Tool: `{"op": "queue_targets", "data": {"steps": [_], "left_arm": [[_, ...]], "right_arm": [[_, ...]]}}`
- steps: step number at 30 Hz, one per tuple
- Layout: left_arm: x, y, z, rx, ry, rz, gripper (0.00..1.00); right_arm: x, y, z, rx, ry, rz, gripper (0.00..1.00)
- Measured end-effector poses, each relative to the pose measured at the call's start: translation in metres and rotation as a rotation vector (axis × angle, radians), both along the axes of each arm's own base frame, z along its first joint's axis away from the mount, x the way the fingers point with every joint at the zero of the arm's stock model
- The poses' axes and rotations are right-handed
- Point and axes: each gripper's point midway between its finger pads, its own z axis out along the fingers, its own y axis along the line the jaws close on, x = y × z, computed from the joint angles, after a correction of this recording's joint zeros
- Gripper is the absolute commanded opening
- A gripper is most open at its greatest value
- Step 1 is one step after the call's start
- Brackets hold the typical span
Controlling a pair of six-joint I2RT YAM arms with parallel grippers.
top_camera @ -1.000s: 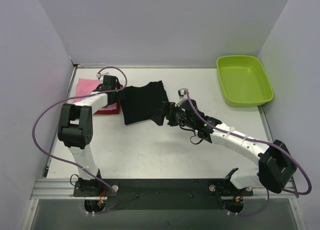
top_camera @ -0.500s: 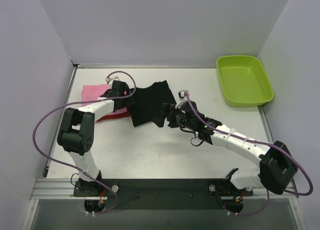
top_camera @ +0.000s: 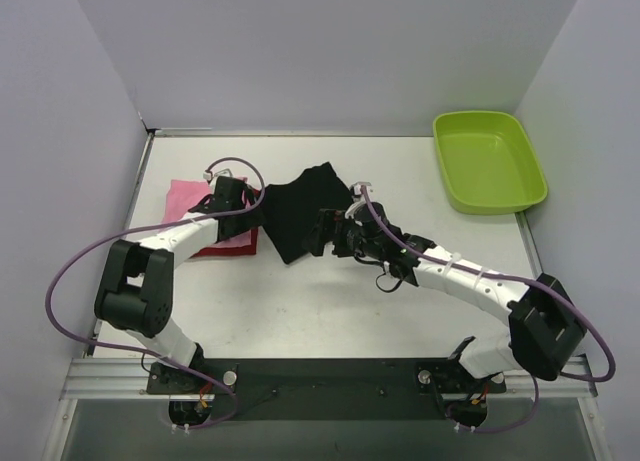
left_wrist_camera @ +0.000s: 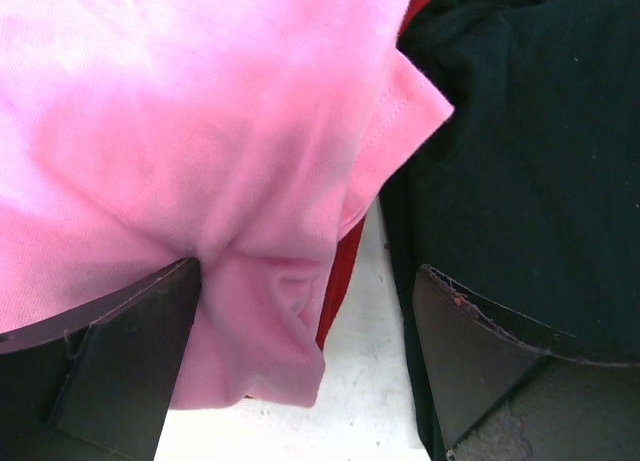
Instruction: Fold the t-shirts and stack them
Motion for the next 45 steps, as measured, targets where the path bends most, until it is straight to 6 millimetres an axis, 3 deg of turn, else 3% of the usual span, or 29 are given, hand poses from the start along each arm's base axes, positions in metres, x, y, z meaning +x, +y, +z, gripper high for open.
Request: {"op": "queue_targets", "data": {"steps": [4, 7, 16, 19, 22, 29, 33, 39, 45], "left_arm": [[-0.004, -0.006, 0.008, -0.001, 0.018, -0.016, 0.97], [-0.009, -0.019, 0.022, -0.006, 0.011, -0.046, 0.97], [-0.025, -0.044, 0.090, -0.054, -0.116, -0.113, 0.98], [-0.036, -0.058, 0.112, -0.085, -0.171, -0.142, 0.97], [-0.054, -0.074, 0.121, -0.115, -0.196, -0.182, 0.97], [-0.106, -0.102, 0.082, -0.122, -0.113, -0.268, 0.98], [-0.126, -0.111, 0.063, -0.126, -0.077, -0.294, 0.97], [-0.138, -0.115, 0.049, -0.149, -0.060, -0.290, 0.98], [-0.148, -0.116, 0.040, -0.167, -0.056, -0.292, 0.98]], "right_arm": [[0.019, 0.007, -0.002, -0.031, -0.012, -0.012, 0.99], [0.049, 0.015, -0.010, -0.055, -0.009, -0.037, 0.98], [0.141, 0.015, -0.059, -0.085, 0.076, -0.119, 0.98], [0.163, 0.016, -0.066, -0.074, 0.089, -0.131, 0.98], [0.175, 0.016, -0.074, -0.072, 0.100, -0.136, 0.98], [0.164, 0.008, -0.107, -0.101, 0.167, -0.147, 0.97], [0.157, 0.003, -0.108, -0.075, 0.153, -0.167, 0.97], [0.132, -0.019, -0.110, -0.070, 0.161, -0.219, 0.97], [0.089, -0.047, -0.112, -0.080, 0.192, -0.281, 0.97]]}}
